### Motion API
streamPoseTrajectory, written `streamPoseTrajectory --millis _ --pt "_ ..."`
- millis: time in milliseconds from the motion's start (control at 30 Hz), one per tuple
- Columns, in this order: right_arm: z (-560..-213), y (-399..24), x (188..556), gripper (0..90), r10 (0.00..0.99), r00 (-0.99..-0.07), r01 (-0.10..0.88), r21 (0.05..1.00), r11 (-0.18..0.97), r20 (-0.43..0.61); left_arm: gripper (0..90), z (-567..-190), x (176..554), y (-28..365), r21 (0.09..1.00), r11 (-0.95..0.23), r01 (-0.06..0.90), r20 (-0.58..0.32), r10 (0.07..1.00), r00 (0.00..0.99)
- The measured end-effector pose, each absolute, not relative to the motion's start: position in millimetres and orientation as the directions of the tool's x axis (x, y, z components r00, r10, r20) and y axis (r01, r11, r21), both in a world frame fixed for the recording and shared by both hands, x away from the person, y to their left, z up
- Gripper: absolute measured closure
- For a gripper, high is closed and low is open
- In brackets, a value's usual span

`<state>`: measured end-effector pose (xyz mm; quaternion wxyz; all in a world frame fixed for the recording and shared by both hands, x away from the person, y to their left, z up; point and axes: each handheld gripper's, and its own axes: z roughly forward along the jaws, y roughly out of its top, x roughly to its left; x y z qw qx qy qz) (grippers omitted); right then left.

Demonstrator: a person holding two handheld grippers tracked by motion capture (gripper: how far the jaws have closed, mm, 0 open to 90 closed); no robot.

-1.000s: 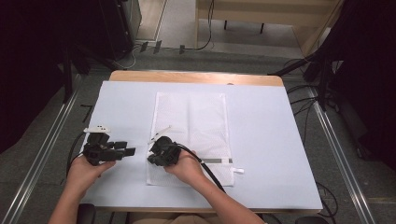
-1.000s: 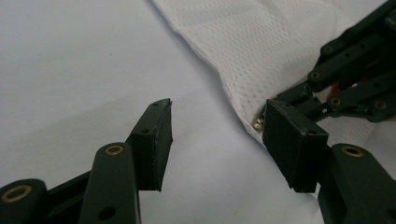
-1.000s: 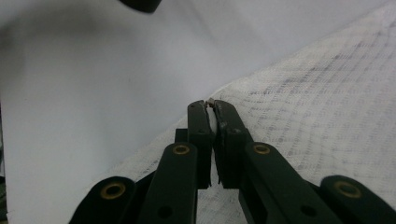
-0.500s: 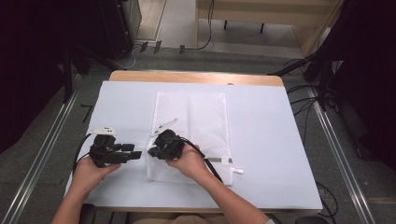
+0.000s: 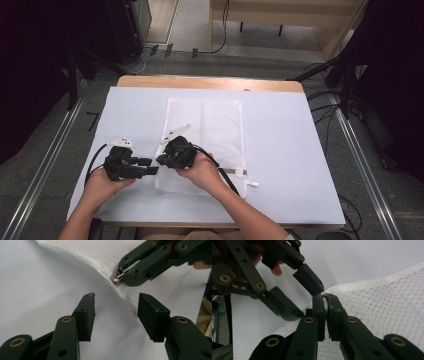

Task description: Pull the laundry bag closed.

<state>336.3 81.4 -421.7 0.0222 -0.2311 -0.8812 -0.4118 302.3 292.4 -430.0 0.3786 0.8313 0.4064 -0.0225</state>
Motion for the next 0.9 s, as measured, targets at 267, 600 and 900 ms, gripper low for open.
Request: streamPoseTrajectory --millis 267,600,900 --pt "-415.5 80.4 332.7 87.9 0.357 -0.900 0.419 0.722 0.550 0.250 60.4 -435.4 305.8 284.4 0.578 -0.426 0.696 -0.351 0.640 0.683" --pt "-414.5 77.7 333.3 87.9 0.307 -0.908 0.416 0.712 0.565 0.287 72.4 -436.2 307.7 283.3 0.572 -0.440 0.692 -0.357 0.627 0.693" --pt "-415.5 77.2 333.5 87.9 0.293 -0.913 0.405 0.710 0.576 0.283 74.4 -436.0 309.0 281.8 0.572 -0.453 0.684 -0.348 0.621 0.702"
